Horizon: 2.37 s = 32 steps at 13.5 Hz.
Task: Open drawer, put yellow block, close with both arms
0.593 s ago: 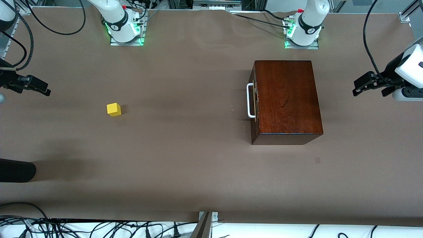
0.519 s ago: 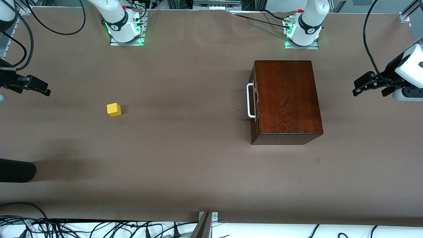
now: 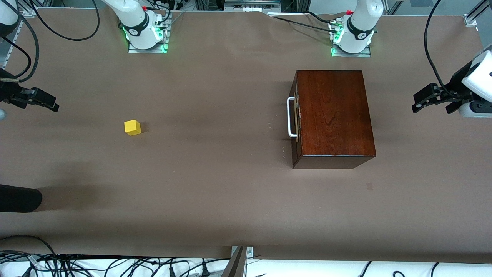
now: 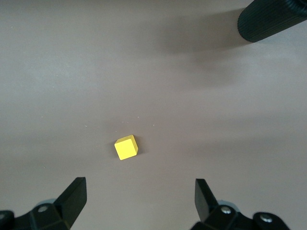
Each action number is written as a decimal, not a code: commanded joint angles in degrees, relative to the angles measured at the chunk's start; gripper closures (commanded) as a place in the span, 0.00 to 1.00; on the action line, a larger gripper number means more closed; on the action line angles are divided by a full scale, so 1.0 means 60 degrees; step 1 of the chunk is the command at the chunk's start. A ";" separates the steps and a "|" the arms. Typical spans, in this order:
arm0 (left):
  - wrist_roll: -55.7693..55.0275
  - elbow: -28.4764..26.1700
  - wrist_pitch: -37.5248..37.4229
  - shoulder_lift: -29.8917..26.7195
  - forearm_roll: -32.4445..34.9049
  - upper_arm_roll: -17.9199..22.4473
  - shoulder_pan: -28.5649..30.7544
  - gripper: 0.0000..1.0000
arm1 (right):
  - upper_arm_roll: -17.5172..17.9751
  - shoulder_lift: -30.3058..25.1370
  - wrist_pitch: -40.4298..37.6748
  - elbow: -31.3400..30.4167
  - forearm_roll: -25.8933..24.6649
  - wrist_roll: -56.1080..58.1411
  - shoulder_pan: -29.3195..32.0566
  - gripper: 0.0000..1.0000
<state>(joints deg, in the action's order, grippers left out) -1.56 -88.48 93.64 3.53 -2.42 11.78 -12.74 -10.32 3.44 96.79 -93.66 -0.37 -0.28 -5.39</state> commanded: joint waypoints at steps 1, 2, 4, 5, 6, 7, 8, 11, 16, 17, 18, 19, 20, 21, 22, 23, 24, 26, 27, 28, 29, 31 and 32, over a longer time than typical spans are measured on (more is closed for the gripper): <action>0.0246 0.0216 -0.0094 0.0013 0.0126 -0.0103 0.0072 0.00 | 0.0138 -0.0003 0.0012 0.0010 0.0047 -0.0129 0.0136 0.00; 0.0246 0.0216 -0.0094 0.0027 0.0140 -0.0103 0.0072 0.00 | 0.0138 -0.0003 0.0012 0.0010 0.0047 -0.0114 0.0136 0.00; 0.0260 0.0216 -0.0079 0.0071 0.0097 -0.0044 0.0086 0.00 | 0.0138 -0.0003 0.0012 -0.0005 0.0047 -0.0129 0.0136 0.00; 0.0261 0.0216 -0.0079 0.0071 0.0097 -0.0044 0.0072 0.00 | 0.0138 -0.0003 0.0012 -0.0005 0.0047 -0.0129 0.0136 0.00; 0.0290 0.0216 -0.0079 0.0086 0.0068 -0.0044 0.0086 0.00 | 0.0138 -0.0003 0.0012 -0.0005 0.0032 -0.0129 0.0121 0.00; 0.0319 0.0202 -0.0079 0.0101 0.0009 -0.0030 0.0087 0.00 | 0.0138 0.0012 0.0012 -0.0005 0.0047 -0.0114 0.0121 0.00; 0.0377 0.0187 -0.0079 0.0086 -0.0006 -0.0044 0.0087 0.00 | 0.0138 0.0012 0.0026 -0.0020 0.0047 -0.0114 0.0121 0.00; 0.0364 0.0201 -0.0094 0.0086 -0.0079 -0.0102 0.0014 0.00 | 0.0138 0.0012 0.0026 0.0009 0.0047 -0.0114 0.0121 0.00; -0.0060 0.0303 -0.0079 0.0363 -0.0094 -0.0891 -0.0104 0.00 | 0.0123 0.0012 -0.0017 0.0053 0.0047 -0.0129 0.0107 0.00; -0.0352 0.0551 -0.0094 0.0422 -0.0065 -0.1271 -0.0118 0.00 | 0.0123 0.0012 -0.0032 0.0068 0.0148 -0.0129 0.0121 0.00; -0.0601 0.0611 -0.0109 0.0554 -0.0036 -0.1521 -0.0104 0.00 | 0.0123 0.0012 -0.0047 0.0068 0.0150 -0.0129 0.0121 0.00; -0.0807 0.0626 -0.0109 0.0584 -0.0050 -0.1712 -0.0133 0.00 | 0.0123 0.0012 -0.0047 0.0068 0.0150 -0.0129 0.0121 0.00; -0.1142 0.0626 -0.0094 0.0599 0.0037 -0.2019 -0.0264 0.00 | 0.0123 -0.0003 -0.0047 0.0068 0.0150 -0.0129 0.0121 0.00; -0.1726 0.0626 -0.0094 0.0642 0.0096 -0.2210 -0.0468 0.00 | 0.0123 -0.0003 -0.0032 0.0068 0.0150 -0.0129 0.0121 0.00; -0.2413 0.0626 -0.0094 0.0773 0.0097 -0.2256 -0.0818 0.00 | 0.0123 -0.0003 -0.0032 0.0068 0.0150 -0.0129 0.0121 0.00; -0.3203 0.0554 -0.0065 0.0833 0.0111 -0.2343 -0.1329 0.00 | 0.0123 -0.0003 -0.0032 0.0068 0.0150 -0.0129 0.0121 0.00; -0.3893 0.0510 -0.0050 0.0949 0.0111 -0.2373 -0.1740 0.00 | 0.0123 -0.0003 -0.0032 0.0068 0.0150 -0.0129 0.0121 0.00; -0.5445 0.0466 -0.0007 0.1228 0.0765 -0.2533 -0.2766 0.00 | 0.0123 -0.0003 -0.0047 0.0068 0.0150 -0.0129 0.0121 0.00; -0.5960 0.0436 -0.0006 0.1374 0.1147 -0.2868 -0.2973 0.00 | 0.0138 -0.0003 -0.0047 0.0068 0.0150 -0.0114 0.0121 0.00; -0.6357 0.0436 0.0008 0.1549 0.1238 -0.3103 -0.3033 0.00 | 0.0123 -0.0003 -0.0047 0.0068 0.0150 -0.0129 0.0121 0.00; -0.6680 0.0450 0.0037 0.1754 0.1239 -0.3222 -0.3150 0.00 | 0.0138 -0.0003 -0.0047 0.0068 0.0150 -0.0129 0.0121 0.00; -0.7062 0.0436 0.0344 0.2164 0.1239 -0.3237 -0.3457 0.00 | 0.0123 0.0012 -0.0047 0.0068 0.0150 -0.0114 0.0121 0.00; -0.7194 0.0436 0.0461 0.2471 0.1254 -0.3252 -0.3632 0.00 | 0.0138 0.0012 -0.0047 0.0068 0.0150 -0.0114 0.0121 0.00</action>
<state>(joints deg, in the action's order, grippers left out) -42.92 -87.15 95.44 15.24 3.60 -7.83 -33.27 -10.20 3.52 96.78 -93.69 -0.19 -0.29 -5.38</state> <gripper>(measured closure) 0.000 0.000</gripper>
